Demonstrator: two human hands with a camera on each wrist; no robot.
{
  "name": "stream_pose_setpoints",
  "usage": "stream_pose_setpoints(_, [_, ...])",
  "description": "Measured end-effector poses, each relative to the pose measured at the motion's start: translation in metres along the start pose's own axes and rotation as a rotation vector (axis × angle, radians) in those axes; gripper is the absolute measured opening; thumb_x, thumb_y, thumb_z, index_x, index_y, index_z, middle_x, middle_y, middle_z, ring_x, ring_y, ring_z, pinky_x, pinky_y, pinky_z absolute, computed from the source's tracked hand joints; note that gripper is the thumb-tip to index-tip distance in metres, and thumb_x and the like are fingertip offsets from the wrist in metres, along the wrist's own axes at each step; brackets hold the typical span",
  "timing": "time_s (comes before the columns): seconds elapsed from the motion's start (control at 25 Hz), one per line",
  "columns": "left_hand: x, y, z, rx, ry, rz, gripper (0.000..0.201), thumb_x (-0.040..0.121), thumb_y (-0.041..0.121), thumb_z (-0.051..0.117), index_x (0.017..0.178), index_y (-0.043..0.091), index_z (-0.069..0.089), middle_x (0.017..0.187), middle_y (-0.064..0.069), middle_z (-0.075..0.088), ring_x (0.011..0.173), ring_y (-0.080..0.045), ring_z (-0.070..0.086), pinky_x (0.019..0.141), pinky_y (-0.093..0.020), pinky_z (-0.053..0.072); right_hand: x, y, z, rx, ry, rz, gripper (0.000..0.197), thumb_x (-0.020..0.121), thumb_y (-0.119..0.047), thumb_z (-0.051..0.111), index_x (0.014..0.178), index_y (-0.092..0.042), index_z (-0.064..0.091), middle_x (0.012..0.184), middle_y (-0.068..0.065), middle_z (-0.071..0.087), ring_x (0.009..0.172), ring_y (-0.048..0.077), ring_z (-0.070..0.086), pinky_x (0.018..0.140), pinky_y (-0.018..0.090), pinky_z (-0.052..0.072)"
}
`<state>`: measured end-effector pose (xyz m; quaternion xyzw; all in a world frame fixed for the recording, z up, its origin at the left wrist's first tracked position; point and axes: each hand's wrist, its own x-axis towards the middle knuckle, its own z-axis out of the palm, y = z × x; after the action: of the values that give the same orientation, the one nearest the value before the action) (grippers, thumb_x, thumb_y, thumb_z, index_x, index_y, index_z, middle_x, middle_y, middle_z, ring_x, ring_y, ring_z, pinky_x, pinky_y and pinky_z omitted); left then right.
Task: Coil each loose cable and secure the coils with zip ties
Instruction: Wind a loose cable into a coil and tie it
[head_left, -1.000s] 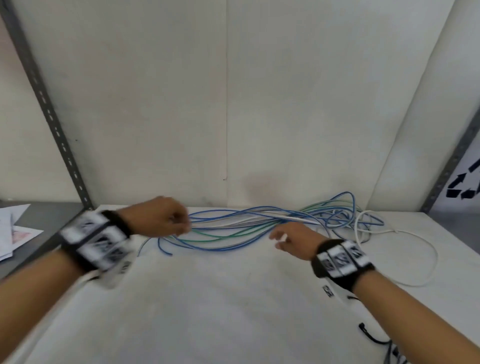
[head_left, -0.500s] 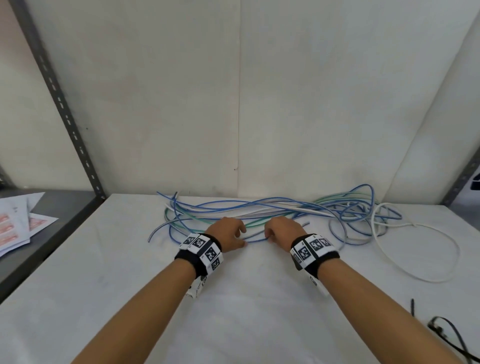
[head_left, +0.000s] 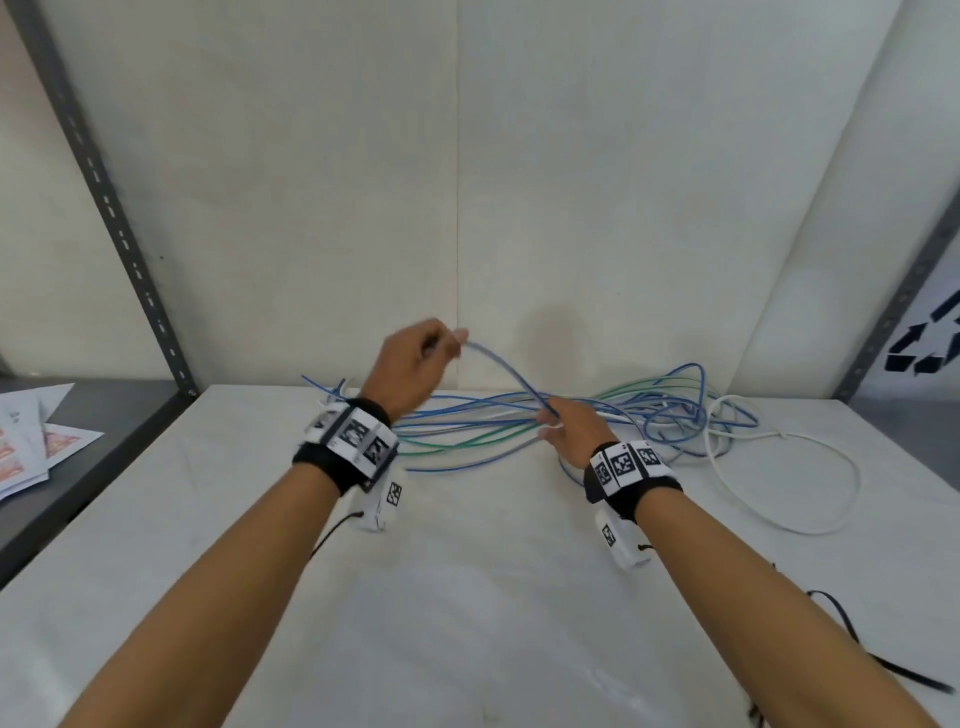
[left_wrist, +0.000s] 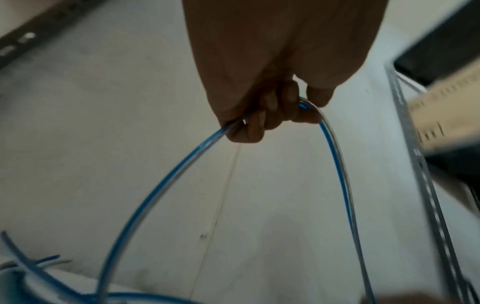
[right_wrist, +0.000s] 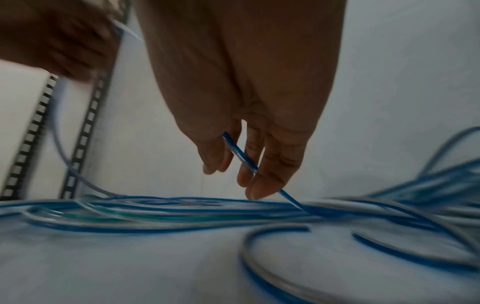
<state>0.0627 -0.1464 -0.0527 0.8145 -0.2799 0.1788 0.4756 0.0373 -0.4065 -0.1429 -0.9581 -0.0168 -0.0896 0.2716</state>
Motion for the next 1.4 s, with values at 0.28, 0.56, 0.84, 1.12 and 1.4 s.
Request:
stream_pose_setpoints(0.28, [0.002, 0.018, -0.028, -0.372, 0.119, -0.124, 0.025, 0.103, 0.032, 0.056, 0.086, 0.014, 0.057, 0.053, 0.010, 0.036, 0.050, -0.014, 0.025, 0.046, -0.024, 0.025, 0.011, 0.012, -0.032, 0.203, 0.318, 0.077, 0.019, 0.101, -0.018, 0.044, 0.095, -0.015, 0.061, 0.090, 0.016, 0.072, 0.086, 0.039, 0.069, 0.075, 0.051, 0.055])
stream_pose_setpoints(0.56, [-0.007, 0.001, -0.013, -0.396, 0.093, -0.216, 0.029, 0.104, 0.036, 0.053, 0.085, 0.016, 0.061, 0.061, -0.004, 0.028, 0.055, -0.019, 0.020, 0.048, -0.026, 0.022, 0.014, -0.047, -0.094, 0.544, 0.696, 0.023, 0.019, 0.106, -0.022, 0.046, 0.106, -0.010, 0.061, 0.063, -0.003, 0.062, 0.060, 0.010, 0.060, 0.068, 0.030, 0.046])
stream_pose_setpoints(0.84, [-0.019, -0.003, -0.012, -0.307, 0.118, -0.120, 0.025, 0.108, 0.032, 0.042, 0.109, 0.013, 0.059, 0.062, 0.013, 0.042, 0.053, -0.012, 0.029, 0.048, -0.025, 0.026, 0.003, -0.108, -0.138, 1.410, 0.429, -0.015, 0.016, 0.108, -0.016, 0.043, 0.101, -0.010, 0.057, 0.072, 0.003, 0.064, 0.054, 0.011, 0.051, 0.054, 0.020, 0.046])
stream_pose_setpoints(1.12, [-0.029, 0.012, -0.015, -0.531, 0.396, -0.191, 0.020, 0.108, 0.029, 0.042, 0.097, 0.022, 0.057, 0.054, 0.010, 0.033, 0.048, -0.011, 0.026, 0.044, -0.020, 0.024, -0.010, -0.110, -0.122, 0.997, 0.361, -0.057, 0.016, 0.108, -0.012, 0.041, 0.106, -0.008, 0.056, 0.069, 0.006, 0.063, 0.046, 0.010, 0.050, 0.050, 0.022, 0.043])
stream_pose_setpoints(1.4, [-0.030, 0.022, -0.021, -0.938, 0.682, -0.378, 0.021, 0.108, 0.026, 0.038, 0.095, 0.019, 0.053, 0.058, 0.008, 0.030, 0.044, -0.006, 0.024, 0.040, -0.017, 0.021, -0.059, -0.072, -0.050, 0.356, 0.404, 0.128, 0.047, 0.096, -0.053, 0.057, 0.094, -0.007, 0.068, 0.080, 0.002, 0.073, 0.062, 0.016, 0.065, 0.067, 0.030, 0.051])
